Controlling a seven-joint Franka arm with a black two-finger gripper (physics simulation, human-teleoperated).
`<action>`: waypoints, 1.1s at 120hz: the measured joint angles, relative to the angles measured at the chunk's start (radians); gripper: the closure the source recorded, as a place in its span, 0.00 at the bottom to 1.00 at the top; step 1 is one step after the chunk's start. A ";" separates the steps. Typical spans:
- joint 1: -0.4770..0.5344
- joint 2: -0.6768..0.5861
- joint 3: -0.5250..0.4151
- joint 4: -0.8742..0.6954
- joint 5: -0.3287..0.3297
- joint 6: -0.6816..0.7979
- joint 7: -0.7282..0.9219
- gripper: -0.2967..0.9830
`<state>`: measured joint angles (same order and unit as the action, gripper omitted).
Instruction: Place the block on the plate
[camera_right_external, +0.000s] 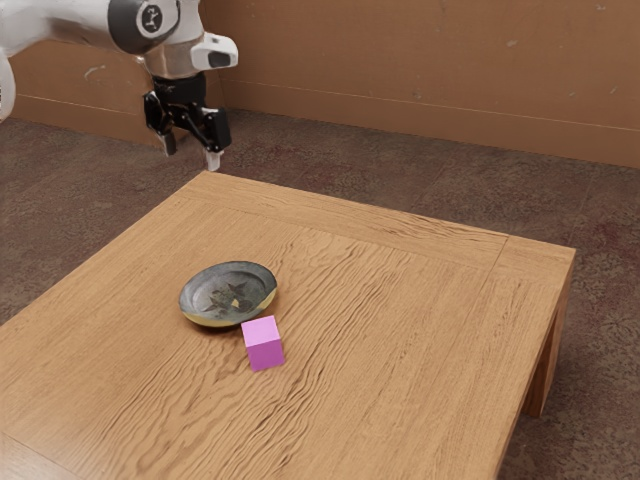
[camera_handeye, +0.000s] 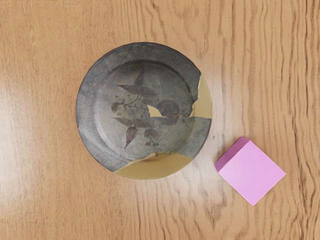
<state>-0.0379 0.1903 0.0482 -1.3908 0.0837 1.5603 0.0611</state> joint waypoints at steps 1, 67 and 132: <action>-0.004 -0.001 0.002 -0.004 0.000 0.003 0.000 0.23; -0.087 0.270 0.049 -0.106 -0.136 0.275 -0.260 0.23; -0.167 0.065 0.081 -0.602 -0.198 0.560 -0.808 0.23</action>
<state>-0.2045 0.2549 0.1291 -1.9930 -0.1140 2.1207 -0.7471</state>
